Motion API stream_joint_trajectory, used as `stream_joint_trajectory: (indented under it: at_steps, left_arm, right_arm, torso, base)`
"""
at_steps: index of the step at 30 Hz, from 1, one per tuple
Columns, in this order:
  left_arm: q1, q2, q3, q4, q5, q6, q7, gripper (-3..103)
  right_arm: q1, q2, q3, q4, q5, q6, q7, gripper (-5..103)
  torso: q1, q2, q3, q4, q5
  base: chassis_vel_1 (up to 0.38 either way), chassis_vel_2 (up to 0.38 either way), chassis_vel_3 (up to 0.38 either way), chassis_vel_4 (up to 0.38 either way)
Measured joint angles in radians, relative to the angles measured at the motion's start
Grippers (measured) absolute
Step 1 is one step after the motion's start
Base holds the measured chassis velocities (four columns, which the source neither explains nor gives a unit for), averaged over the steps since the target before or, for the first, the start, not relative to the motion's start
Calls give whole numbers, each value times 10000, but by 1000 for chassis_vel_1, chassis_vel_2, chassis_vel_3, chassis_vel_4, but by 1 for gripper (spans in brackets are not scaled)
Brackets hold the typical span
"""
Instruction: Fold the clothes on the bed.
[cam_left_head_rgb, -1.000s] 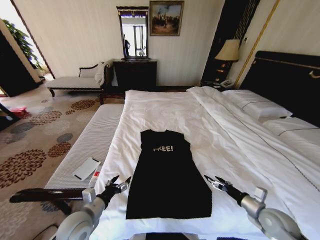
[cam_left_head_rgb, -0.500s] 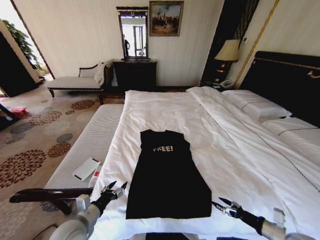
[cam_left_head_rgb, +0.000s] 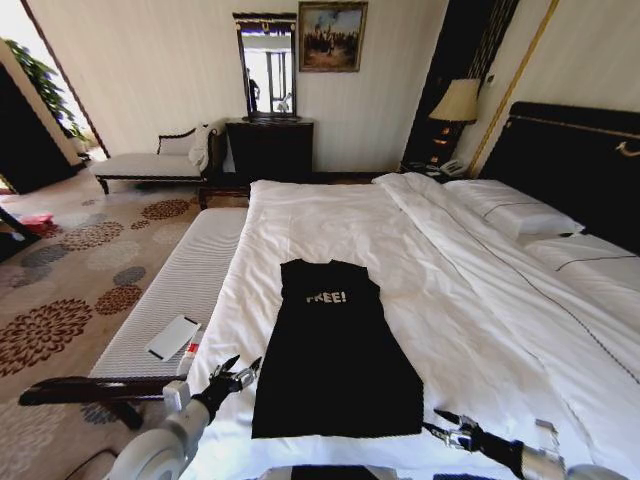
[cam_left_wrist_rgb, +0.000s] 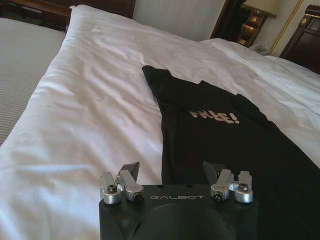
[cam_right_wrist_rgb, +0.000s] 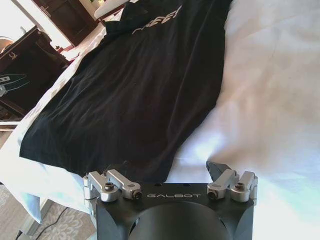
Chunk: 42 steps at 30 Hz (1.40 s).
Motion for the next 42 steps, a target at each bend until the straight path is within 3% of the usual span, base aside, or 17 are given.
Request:
stream_joint_trajectory:
  at_steps: [11,18,20,23,25,26,30,32,37,42]
  left_arm:
    - [-221,15,428,-2,47,32,-118,74]
    - [-315,24,476,73,21,31,-148,74]
    - [-308,26,475,71,0,31,-156,74]
    - [-187,68,450,74,-44,38,-162,74]
    - [-160,77,440,78,-44,41,-158,74]
    - [-118,114,415,83,-69,63,-158,74]
    - [-17,350,324,2,-397,201,-258,74]
    - [68,520,162,-238,-1102,489,-536,74]
    - [894,839,-563,-779,-2060,1030,-838,74]
    - [2153,1054,-1539,-1116,-2203,1222,-694,74]
  right_arm:
    - [155,55,-280,39,-17,-26,355,79]
    - [233,125,-445,65,-117,-60,478,50]
    - [229,138,-454,56,-142,-52,477,50]
    - [247,194,-464,73,-150,-39,484,33]
    - [247,201,-464,88,-147,-35,486,33]
    - [245,206,-464,113,-142,-27,494,23]
    - [218,210,-449,163,-154,-3,551,12]
    - [185,211,-406,188,-169,2,618,3]
    - [81,221,-306,208,-272,51,622,0]
    - [65,272,-281,210,-380,83,622,0]
  torso:
    - [0,0,0,-1,0]
    - [0,0,0,-1,-1]
    - [0,0,0,-1,0]
    - [0,0,0,0,1]
    - [0,0,0,-1,0]
    - [0,0,0,1,0]
    - [-1,1,0,-1,0]
    - [0,0,0,1,0]
    - [0,0,0,-1,0]
    - [-1,2,-1,2,0]
  base:
    - [0,0,0,0]
    - [0,0,0,0]
    - [0,0,0,0]
    - [0,0,0,0]
    - [0,0,0,0]
    - [0,0,0,0]
    - [0,0,0,0]
    - [0,0,0,0]
    - [0,0,0,0]
    - [0,0,0,0]
